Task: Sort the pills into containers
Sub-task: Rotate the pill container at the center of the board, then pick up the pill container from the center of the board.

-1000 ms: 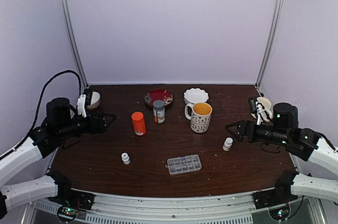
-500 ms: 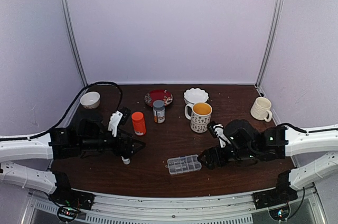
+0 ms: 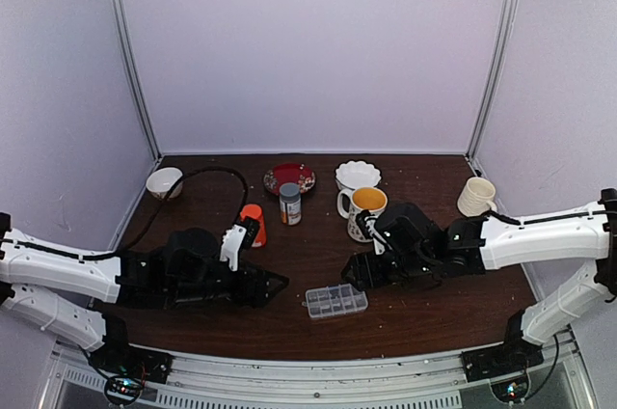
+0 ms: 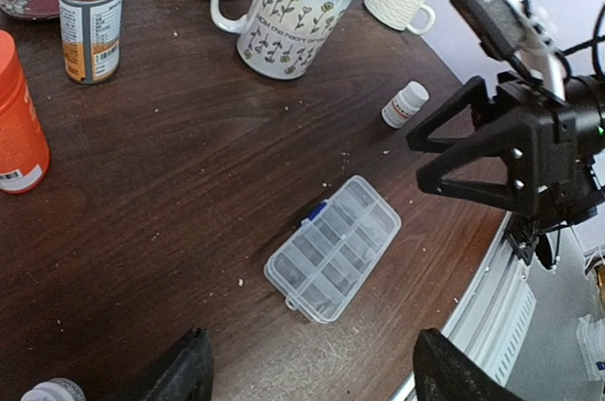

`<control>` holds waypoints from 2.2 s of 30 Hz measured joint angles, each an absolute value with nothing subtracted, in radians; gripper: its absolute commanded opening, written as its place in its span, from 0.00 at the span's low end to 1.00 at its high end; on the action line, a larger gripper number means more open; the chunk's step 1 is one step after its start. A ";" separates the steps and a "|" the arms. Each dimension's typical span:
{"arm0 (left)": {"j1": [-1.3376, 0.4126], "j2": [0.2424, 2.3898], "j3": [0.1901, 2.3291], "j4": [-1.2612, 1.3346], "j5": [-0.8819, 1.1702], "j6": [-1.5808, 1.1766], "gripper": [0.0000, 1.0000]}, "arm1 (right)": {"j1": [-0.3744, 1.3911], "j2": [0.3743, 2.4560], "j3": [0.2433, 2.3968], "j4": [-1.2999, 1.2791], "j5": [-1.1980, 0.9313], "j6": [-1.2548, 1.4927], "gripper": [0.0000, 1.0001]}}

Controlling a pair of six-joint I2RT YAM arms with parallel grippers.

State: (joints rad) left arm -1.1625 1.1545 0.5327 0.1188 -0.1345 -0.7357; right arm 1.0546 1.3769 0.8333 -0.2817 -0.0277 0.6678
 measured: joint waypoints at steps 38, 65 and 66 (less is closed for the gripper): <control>-1.293 1.805 0.898 0.049 0.103 -0.896 0.00 | 0.944 1.720 0.907 -0.228 -0.123 0.620 0.00; -1.058 1.884 0.979 0.087 0.075 -0.923 0.18 | 1.002 1.555 0.708 -0.116 -0.203 0.757 0.00; -1.058 1.873 0.969 0.079 0.069 -0.920 0.22 | 1.002 1.542 0.701 -0.114 -0.194 0.765 0.00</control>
State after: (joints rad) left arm -1.0584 1.8729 0.9691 0.0788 0.0692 -0.9203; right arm 1.0016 1.5425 0.7013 -0.1143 -0.1940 0.7654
